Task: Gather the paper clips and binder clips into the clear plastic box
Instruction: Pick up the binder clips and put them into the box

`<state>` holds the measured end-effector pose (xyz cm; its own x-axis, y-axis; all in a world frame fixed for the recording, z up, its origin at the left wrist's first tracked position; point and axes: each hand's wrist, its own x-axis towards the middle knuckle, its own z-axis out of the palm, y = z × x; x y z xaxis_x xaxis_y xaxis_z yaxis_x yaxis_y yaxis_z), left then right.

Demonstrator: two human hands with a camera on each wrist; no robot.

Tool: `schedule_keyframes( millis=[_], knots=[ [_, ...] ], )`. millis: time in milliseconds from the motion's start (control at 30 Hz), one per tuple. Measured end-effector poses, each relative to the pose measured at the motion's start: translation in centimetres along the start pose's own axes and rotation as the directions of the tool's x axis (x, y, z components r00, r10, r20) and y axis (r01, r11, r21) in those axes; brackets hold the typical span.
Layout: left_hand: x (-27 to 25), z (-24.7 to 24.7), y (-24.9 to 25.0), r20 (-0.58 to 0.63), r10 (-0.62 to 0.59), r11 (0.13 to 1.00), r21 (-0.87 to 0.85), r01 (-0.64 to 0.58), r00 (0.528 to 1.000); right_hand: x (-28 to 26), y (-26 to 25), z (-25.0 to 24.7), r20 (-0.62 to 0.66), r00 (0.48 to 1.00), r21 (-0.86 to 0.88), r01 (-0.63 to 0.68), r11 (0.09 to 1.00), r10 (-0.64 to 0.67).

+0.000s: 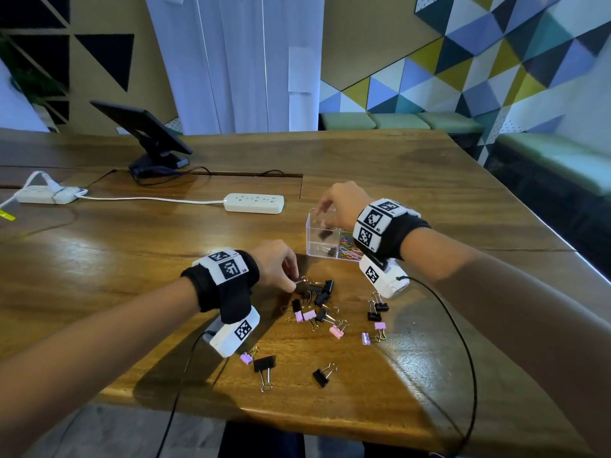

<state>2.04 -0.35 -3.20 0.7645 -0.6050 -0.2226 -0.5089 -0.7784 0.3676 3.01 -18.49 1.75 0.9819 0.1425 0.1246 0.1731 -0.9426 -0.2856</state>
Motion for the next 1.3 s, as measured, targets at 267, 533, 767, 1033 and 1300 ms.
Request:
schedule_keyframes(
  millis=[267,533,767,1033,1300],
  knots=[
    [1.9,-3.6,1.4,-0.236,0.039,0.996,-0.07,-0.057,0.971,-1.5,1.7,-1.2,-0.179,0.983,0.176,0.003,0.984,0.029],
    [4.0,-4.8,3.6,-0.468,0.081,0.994,-0.027,-0.107,0.88,-4.8,5.9,-2.5,-0.161,0.97,0.164,-0.155,0.974,0.181],
    [6.1,-2.9,4.1,-0.369,0.163,0.987,0.052,-0.155,0.915,-7.5,8.9,-1.0,0.125,0.935,-0.041,-0.33,0.943,0.332],
    [6.3,-2.4,4.2,-0.35,0.194,0.98,0.115,-0.164,0.916,-8.1,8.8,1.5,0.268,0.915,-0.106,-0.283,0.953,0.302],
    [3.8,-1.5,3.4,-0.375,0.309,0.948,0.196,-0.251,0.874,-8.3,8.2,2.0,0.253,0.932,-0.056,-0.253,0.966,0.259]
  ],
)
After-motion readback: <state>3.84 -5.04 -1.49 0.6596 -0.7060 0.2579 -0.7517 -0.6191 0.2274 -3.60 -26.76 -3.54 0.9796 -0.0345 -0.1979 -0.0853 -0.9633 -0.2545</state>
